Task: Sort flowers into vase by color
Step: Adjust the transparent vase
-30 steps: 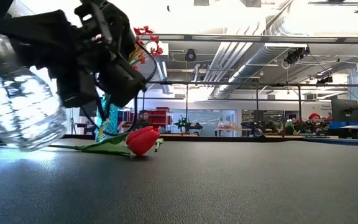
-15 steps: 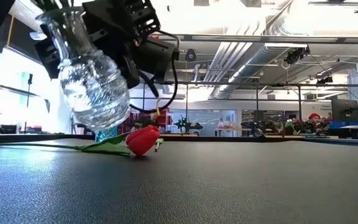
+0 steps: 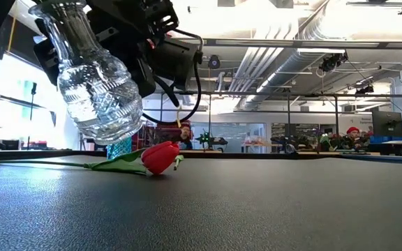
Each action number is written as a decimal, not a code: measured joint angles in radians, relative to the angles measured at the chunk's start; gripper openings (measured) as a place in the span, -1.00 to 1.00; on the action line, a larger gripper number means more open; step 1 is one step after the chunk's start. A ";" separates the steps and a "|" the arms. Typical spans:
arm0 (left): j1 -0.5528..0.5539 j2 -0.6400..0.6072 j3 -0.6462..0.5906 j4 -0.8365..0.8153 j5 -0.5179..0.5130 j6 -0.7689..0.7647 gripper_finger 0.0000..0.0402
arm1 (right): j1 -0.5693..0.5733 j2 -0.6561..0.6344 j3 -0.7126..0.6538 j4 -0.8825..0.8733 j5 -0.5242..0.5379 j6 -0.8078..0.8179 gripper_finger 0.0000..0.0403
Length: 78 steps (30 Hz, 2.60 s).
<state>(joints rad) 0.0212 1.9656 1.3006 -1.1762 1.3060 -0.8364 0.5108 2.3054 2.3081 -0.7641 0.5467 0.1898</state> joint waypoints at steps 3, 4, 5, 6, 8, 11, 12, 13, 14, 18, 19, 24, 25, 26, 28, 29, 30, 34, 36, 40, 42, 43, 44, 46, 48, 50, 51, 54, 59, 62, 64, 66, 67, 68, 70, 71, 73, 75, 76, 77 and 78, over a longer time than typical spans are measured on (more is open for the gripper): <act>-0.005 0.000 0.000 0.000 -0.003 0.000 -0.02 | -0.027 0.000 0.000 0.007 -0.074 -0.037 0.15; -0.007 0.000 0.000 0.001 -0.003 0.000 -0.02 | -0.036 0.000 0.000 0.007 -0.109 -0.056 0.16; -0.009 0.000 0.000 0.003 -0.004 0.000 -0.02 | -0.047 0.000 0.000 0.007 -0.150 -0.076 0.16; -0.009 0.006 0.000 0.011 -0.006 0.000 -0.02 | -0.058 0.000 0.000 0.008 -0.191 -0.095 0.17; -0.013 0.019 0.000 0.019 -0.008 0.001 -0.02 | -0.078 0.005 0.000 0.028 -0.257 -0.124 0.15; -0.023 0.040 -0.002 0.030 -0.011 0.010 -0.02 | -0.106 0.006 0.000 0.034 -0.315 -0.161 0.08; -0.025 0.047 -0.002 0.030 -0.010 0.023 -0.02 | -0.113 0.006 0.000 0.037 -0.334 -0.163 0.03; -0.026 0.053 -0.002 0.032 -0.010 0.033 -0.02 | -0.120 0.006 0.000 0.040 -0.358 -0.163 -0.02; -0.027 0.058 -0.002 0.040 -0.015 0.035 -0.02 | -0.125 0.006 0.000 0.040 -0.365 -0.163 -0.07; -0.030 0.069 -0.002 0.112 -0.023 0.015 -0.02 | -0.127 0.007 0.000 0.035 -0.408 -0.186 -0.34; -0.031 0.071 -0.002 0.127 -0.025 0.004 -0.02 | -0.127 0.006 0.000 0.032 -0.424 -0.189 -0.42; -0.033 0.075 -0.002 0.161 -0.057 -0.098 -0.02 | -0.127 0.007 0.000 -0.006 -0.501 -0.160 -0.89; -0.033 0.075 -0.002 0.161 -0.057 -0.101 -0.02 | -0.127 0.007 0.000 -0.015 -0.506 -0.144 -0.94; -0.033 0.075 -0.002 0.163 -0.056 -0.100 -0.02 | -0.127 0.007 0.000 -0.026 -0.507 -0.138 -0.96; -0.033 0.075 -0.002 0.173 -0.062 -0.078 -0.02 | -0.128 0.007 0.000 -0.062 -0.494 -0.111 -0.90; -0.033 0.075 -0.002 0.183 -0.062 -0.064 -0.02 | -0.128 0.005 0.000 -0.089 -0.474 -0.097 -0.84; -0.033 0.075 -0.002 0.194 -0.062 -0.049 -0.02 | -0.128 0.002 0.000 -0.120 -0.453 -0.088 -0.78; -0.027 0.075 -0.002 0.307 -0.077 -0.025 -0.02 | -0.135 -0.034 0.000 -0.242 -0.370 -0.033 -0.53; -0.017 0.075 -0.002 0.362 -0.091 -0.014 -0.02 | -0.140 -0.055 0.000 -0.285 -0.354 -0.015 -0.44; 0.011 0.075 -0.002 0.455 -0.132 0.058 -0.02 | -0.147 -0.106 0.000 -0.335 -0.344 0.005 -0.31; 0.029 0.075 -0.002 0.490 -0.165 0.129 -0.02 | -0.152 -0.145 0.000 -0.355 -0.334 0.025 -0.26; 0.037 0.075 -0.002 0.505 -0.181 0.174 -0.02 | -0.152 -0.165 0.000 -0.367 -0.325 0.037 -0.23; 0.045 0.075 -0.002 0.510 -0.202 0.210 -0.02 | -0.152 -0.189 0.000 -0.378 -0.313 0.048 -0.21; 0.058 0.074 -0.002 0.512 -0.266 0.273 -0.02 | -0.152 -0.235 0.000 -0.398 -0.285 0.080 -0.16; 0.066 0.075 -0.002 0.523 -0.334 0.308 -0.02 | -0.146 -0.282 0.000 -0.419 -0.246 0.114 -0.11; 0.071 0.075 -0.002 0.533 -0.406 0.325 -0.02 | -0.141 -0.336 0.000 -0.453 -0.186 0.171 -0.07; 0.070 0.075 -0.002 0.536 -0.437 0.326 -0.02 | -0.141 -0.361 0.000 -0.476 -0.154 0.210 -0.06; 0.067 0.074 -0.001 0.574 -0.540 0.318 -0.02 | -0.139 -0.427 0.001 -0.553 -0.070 0.333 -0.03; 0.055 0.074 0.000 0.571 -0.607 0.375 -0.01 | -0.116 -0.489 0.001 -0.683 -0.003 0.467 -0.03; 0.037 0.074 0.000 0.531 -0.685 0.456 0.03 | -0.095 -0.495 0.001 -0.782 -0.005 0.522 -0.03; 0.026 0.069 0.003 0.502 -0.730 0.499 0.12 | -0.085 -0.495 0.000 -0.813 -0.007 0.554 -0.03; 0.018 0.069 0.002 0.477 -0.768 0.527 0.25 | -0.080 -0.495 -0.007 -0.802 -0.024 0.550 -0.03; 0.017 0.069 0.002 0.477 -0.767 0.533 0.32 | -0.077 -0.495 -0.007 -0.798 -0.027 0.550 -0.03; 0.016 0.066 0.002 0.476 -0.767 0.533 0.40 | -0.076 -0.495 -0.008 -0.801 -0.032 0.550 -0.03; 0.014 0.061 0.002 0.474 -0.770 0.532 0.54 | -0.076 -0.495 -0.008 -0.808 -0.041 0.549 -0.03; 0.014 0.057 0.005 0.467 -0.771 0.531 0.60 | -0.076 -0.496 -0.008 -0.807 -0.042 0.545 -0.03; 0.014 0.045 0.018 0.412 -0.802 0.528 0.70 | -0.079 -0.496 -0.008 -0.807 -0.043 0.533 -0.03; 0.015 0.024 0.038 0.353 -0.866 0.544 0.77 | -0.079 -0.496 -0.008 -0.806 -0.044 0.513 -0.03; 0.015 0.008 0.048 0.332 -0.905 0.560 0.79 | -0.080 -0.496 -0.008 -0.807 -0.047 0.507 -0.03; 0.015 -0.015 0.056 0.306 -0.949 0.572 0.80 | -0.081 -0.496 -0.008 -0.807 -0.048 0.498 -0.03; 0.015 -0.041 0.062 0.279 -0.990 0.577 0.81 | -0.084 -0.496 -0.008 -0.807 -0.052 0.485 -0.03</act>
<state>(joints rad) 0.0360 1.9243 1.3622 -0.8975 0.3162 -0.2599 0.4263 1.8091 2.3005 -1.5707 0.4943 0.6750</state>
